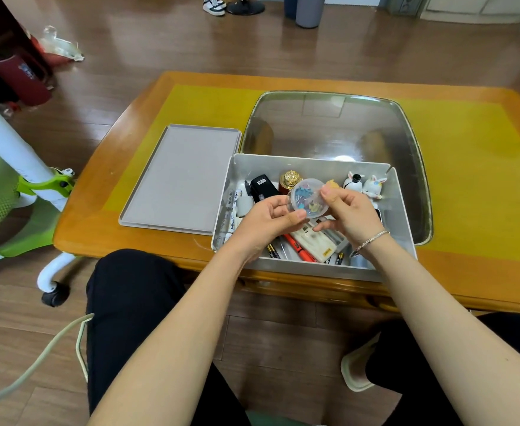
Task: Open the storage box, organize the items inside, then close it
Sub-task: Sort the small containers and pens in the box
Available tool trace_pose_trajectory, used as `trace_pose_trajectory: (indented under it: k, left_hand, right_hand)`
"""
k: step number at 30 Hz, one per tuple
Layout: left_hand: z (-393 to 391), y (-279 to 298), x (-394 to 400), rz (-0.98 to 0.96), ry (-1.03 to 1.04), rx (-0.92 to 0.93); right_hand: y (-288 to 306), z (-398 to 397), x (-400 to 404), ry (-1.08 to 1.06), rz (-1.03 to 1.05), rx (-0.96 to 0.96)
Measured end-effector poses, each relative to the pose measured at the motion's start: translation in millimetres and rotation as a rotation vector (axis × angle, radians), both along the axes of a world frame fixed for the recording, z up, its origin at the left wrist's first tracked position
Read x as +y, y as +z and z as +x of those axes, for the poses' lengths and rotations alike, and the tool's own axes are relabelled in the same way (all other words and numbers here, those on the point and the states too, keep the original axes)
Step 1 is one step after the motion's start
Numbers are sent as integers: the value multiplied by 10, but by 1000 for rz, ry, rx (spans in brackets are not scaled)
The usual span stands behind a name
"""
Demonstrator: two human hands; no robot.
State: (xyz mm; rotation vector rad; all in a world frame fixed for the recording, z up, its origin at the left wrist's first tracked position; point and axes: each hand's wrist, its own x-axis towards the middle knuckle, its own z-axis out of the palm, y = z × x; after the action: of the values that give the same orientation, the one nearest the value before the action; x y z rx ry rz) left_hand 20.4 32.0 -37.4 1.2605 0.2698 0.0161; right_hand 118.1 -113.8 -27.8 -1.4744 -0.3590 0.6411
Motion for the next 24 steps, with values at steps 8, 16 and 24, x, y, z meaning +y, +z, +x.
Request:
trace_pose_trajectory:
  k: [8, 16, 24]
  left_hand:
    - [13, -3, -60, 203, 210, 39]
    - [5, 19, -34, 206, 136, 43]
    - [-15, -6, -7, 259, 78, -58]
  right_hand:
    - [153, -21, -7, 185, -387, -729]
    - [213, -62, 18, 162, -380, -708]
    - [180, -57, -36, 200, -199, -494]
